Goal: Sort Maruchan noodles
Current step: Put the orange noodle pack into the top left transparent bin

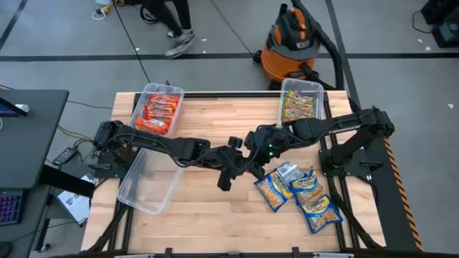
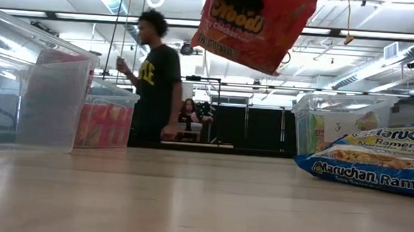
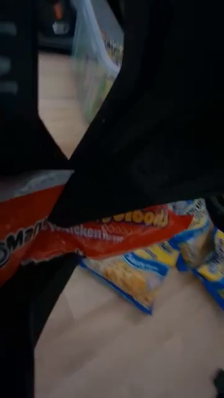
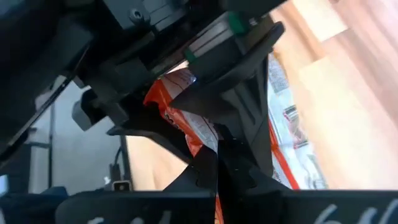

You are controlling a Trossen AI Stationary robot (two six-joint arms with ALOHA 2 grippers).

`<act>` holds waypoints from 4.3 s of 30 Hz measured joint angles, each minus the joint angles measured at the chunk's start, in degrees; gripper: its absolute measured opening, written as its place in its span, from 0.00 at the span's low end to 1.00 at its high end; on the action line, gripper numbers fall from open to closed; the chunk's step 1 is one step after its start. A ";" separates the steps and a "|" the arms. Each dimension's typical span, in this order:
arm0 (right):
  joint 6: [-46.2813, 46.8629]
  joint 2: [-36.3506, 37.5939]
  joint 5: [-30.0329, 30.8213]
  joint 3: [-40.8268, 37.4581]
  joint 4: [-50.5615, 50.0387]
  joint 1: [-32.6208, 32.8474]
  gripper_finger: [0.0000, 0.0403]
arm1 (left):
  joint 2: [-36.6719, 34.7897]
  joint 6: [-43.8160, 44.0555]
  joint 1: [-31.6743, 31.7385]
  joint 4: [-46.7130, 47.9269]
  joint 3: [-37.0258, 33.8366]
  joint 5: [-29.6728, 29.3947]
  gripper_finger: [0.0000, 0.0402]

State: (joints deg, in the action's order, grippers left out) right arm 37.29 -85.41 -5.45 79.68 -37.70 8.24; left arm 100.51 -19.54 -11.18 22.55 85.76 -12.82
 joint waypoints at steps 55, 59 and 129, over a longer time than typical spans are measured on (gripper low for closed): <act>-22.05 5.94 14.55 0.04 13.93 -6.19 0.32 | -37.77 -35.20 67.09 46.57 -24.79 34.83 0.15; -21.78 5.49 14.49 0.02 14.19 -6.17 0.32 | -37.77 -35.14 67.29 45.69 -28.25 41.67 0.15; -23.62 9.62 30.81 0.02 3.22 -7.57 0.52 | -58.72 -7.74 53.29 37.78 -40.28 32.53 0.47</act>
State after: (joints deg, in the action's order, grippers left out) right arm 13.66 -75.79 25.36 79.70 -34.48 0.67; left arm 41.79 -27.28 42.11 60.33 45.47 19.70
